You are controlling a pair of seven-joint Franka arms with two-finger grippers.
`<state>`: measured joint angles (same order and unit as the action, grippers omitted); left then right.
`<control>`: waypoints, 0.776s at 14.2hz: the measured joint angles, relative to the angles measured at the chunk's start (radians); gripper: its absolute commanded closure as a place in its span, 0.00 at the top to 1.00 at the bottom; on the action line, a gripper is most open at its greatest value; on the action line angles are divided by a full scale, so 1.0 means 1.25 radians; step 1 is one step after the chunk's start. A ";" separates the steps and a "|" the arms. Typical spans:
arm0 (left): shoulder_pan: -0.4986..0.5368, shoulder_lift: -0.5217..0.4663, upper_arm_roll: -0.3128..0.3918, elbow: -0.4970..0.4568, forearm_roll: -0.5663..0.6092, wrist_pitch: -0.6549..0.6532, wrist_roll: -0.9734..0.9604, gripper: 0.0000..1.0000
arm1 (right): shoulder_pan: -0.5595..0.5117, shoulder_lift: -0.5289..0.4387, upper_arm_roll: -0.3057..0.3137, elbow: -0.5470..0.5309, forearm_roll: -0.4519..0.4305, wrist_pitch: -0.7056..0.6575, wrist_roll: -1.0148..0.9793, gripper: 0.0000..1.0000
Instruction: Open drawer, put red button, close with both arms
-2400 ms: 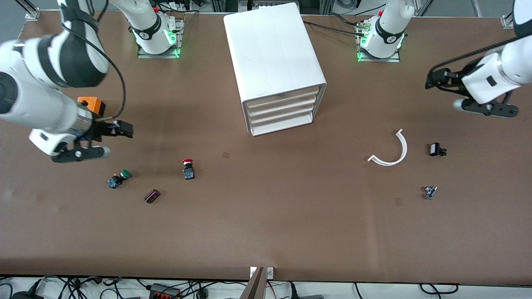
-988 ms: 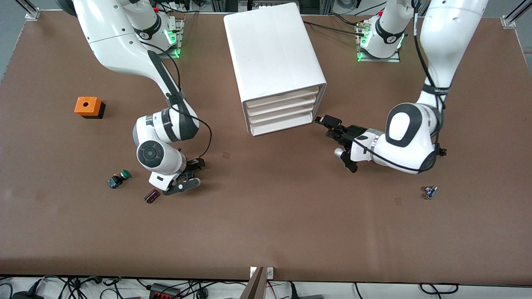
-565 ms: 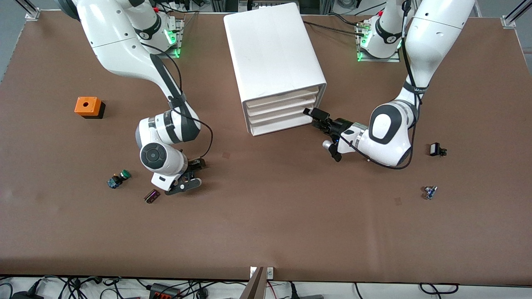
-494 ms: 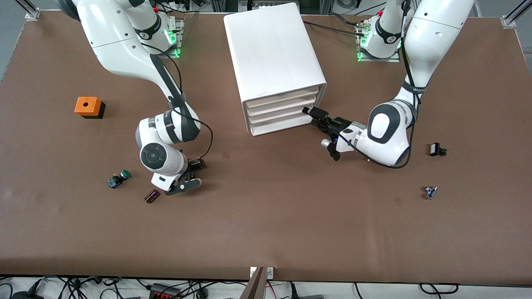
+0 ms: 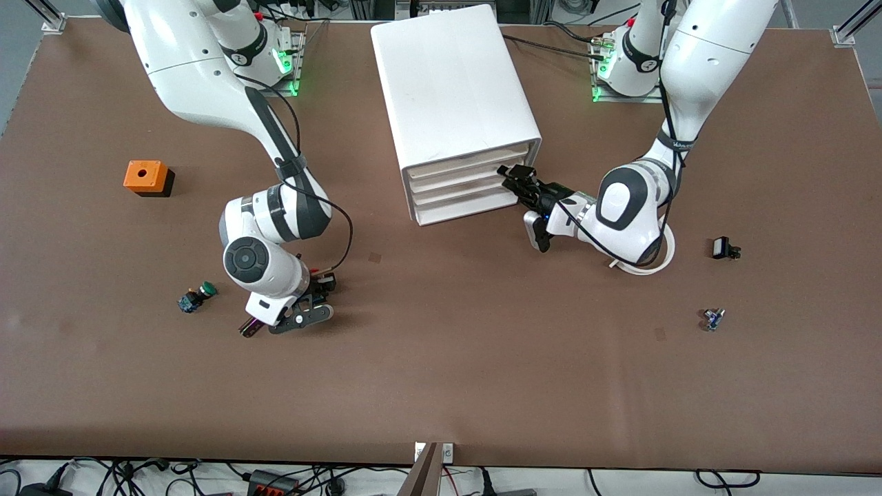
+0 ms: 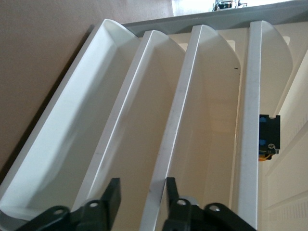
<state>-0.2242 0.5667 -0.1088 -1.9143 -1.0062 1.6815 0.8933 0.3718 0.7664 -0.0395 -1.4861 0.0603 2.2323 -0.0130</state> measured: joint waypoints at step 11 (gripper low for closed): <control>0.014 0.033 0.036 0.128 0.022 0.021 0.028 0.35 | 0.005 -0.007 0.032 0.273 0.052 -0.207 -0.001 0.00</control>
<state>-0.2062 0.6084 -0.0632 -1.7545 -0.9792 1.7076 0.9282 0.3781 0.7573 0.0011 -1.1449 0.1248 1.9736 -0.0139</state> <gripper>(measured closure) 0.841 0.595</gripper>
